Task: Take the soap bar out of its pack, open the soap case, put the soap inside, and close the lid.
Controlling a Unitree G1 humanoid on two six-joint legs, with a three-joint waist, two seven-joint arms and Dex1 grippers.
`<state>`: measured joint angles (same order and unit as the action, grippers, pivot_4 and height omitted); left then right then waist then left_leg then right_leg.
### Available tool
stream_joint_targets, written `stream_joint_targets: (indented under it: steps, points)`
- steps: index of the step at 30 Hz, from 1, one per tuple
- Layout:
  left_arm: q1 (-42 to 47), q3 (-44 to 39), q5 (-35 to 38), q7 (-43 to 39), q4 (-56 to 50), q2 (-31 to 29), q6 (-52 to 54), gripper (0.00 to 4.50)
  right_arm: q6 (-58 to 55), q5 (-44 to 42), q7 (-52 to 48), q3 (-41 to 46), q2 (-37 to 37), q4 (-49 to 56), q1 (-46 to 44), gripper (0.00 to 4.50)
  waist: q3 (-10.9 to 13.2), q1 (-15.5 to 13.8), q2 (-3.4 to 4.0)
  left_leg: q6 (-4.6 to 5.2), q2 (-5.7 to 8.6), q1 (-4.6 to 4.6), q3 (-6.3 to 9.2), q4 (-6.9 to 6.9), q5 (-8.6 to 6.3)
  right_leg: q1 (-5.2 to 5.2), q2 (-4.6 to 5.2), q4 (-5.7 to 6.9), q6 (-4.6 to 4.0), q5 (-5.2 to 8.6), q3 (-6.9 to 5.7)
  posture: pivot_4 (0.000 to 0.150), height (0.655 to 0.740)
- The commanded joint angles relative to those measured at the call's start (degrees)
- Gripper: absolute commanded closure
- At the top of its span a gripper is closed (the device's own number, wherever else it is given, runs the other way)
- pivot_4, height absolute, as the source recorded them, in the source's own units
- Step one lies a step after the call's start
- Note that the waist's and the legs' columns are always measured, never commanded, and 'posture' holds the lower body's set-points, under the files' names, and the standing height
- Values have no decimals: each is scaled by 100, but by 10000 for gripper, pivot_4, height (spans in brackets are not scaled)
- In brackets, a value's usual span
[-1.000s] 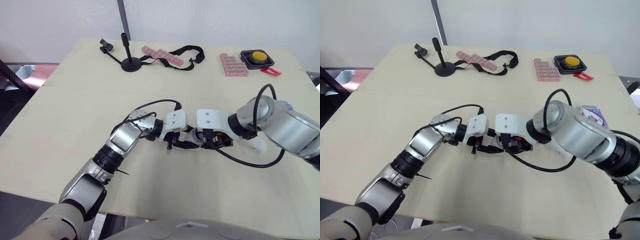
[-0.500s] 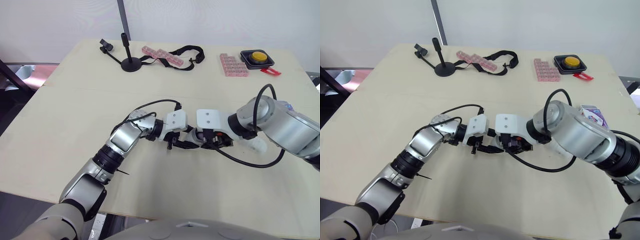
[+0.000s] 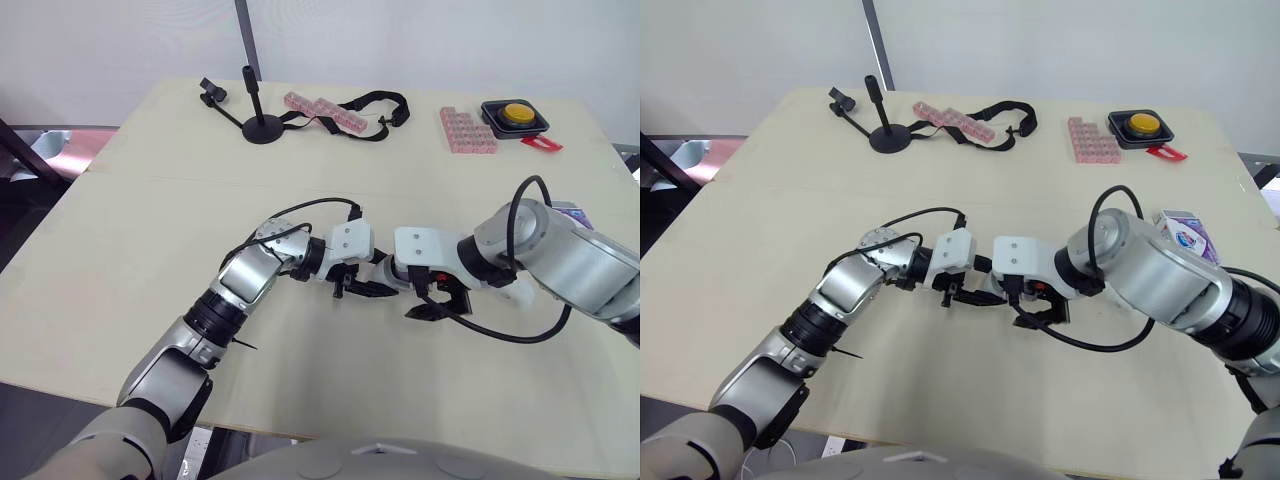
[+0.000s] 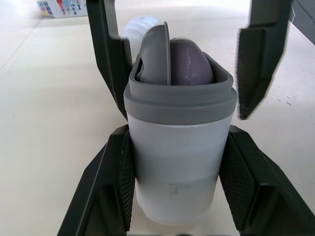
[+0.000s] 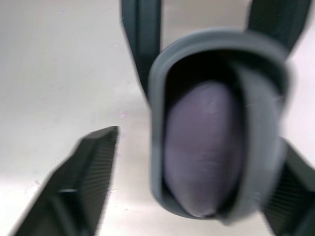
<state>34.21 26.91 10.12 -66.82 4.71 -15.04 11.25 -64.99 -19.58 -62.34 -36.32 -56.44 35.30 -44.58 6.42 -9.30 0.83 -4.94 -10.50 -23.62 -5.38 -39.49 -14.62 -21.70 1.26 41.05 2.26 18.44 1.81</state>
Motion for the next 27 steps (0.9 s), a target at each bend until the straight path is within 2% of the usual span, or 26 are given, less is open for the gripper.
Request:
stream_joint_targets:
  steps: [1, 6, 14, 18, 22, 27]
  points:
    - [-114, -315, 198, -59, -13, -41, -398, 26387, 191, -101, -91, 394, -131, 28, 161, 388, 0, 1, 0, 0, 0, 0, 0, 0, 0, 0, 0, 0, 0, 0, 1, 1500, 7160]
    - [-385, -641, 546, -193, 43, -10, -652, 26387, 279, -528, -98, 1240, -55, -152, 784, 388, 0, -10, 0, 1, 0, -3, 0, -2, 0, -1, 2, 2, 0, 0, 0, 1500, 7160]
    - [-870, -979, 754, -177, 157, 67, -1110, 26387, 1586, -540, -111, 2437, -199, -642, 2128, 388, 0, -3, 0, 3, 1, -8, -1, -6, -2, -1, 5, -3, 0, 0, 0, 1500, 7160]
    - [-1034, -1132, 929, -121, 128, 200, -1189, 26387, 1818, -837, 125, 3098, 216, -714, 2584, 388, -1, 13, -1, 5, 0, -7, -1, -6, -3, -3, 6, -3, 0, 0, -1, 1500, 7160]
    - [-1185, -1120, 1011, -314, 11, 84, -1105, 26387, 1857, -1230, 405, 3723, 686, -589, 3125, 388, -1, 21, 1, 5, 0, -7, -1, -8, -3, -3, 5, -3, -1, 1, -1, 1500, 7160]
    - [-1376, -1121, 1214, -648, -81, -10, -1199, 26387, 2672, -1190, 566, 4104, 1178, -503, 3967, 388, -2, 10, 2, 10, 3, -8, -1, -8, -6, -5, 10, -4, 0, 1, -3, 1500, 7160]
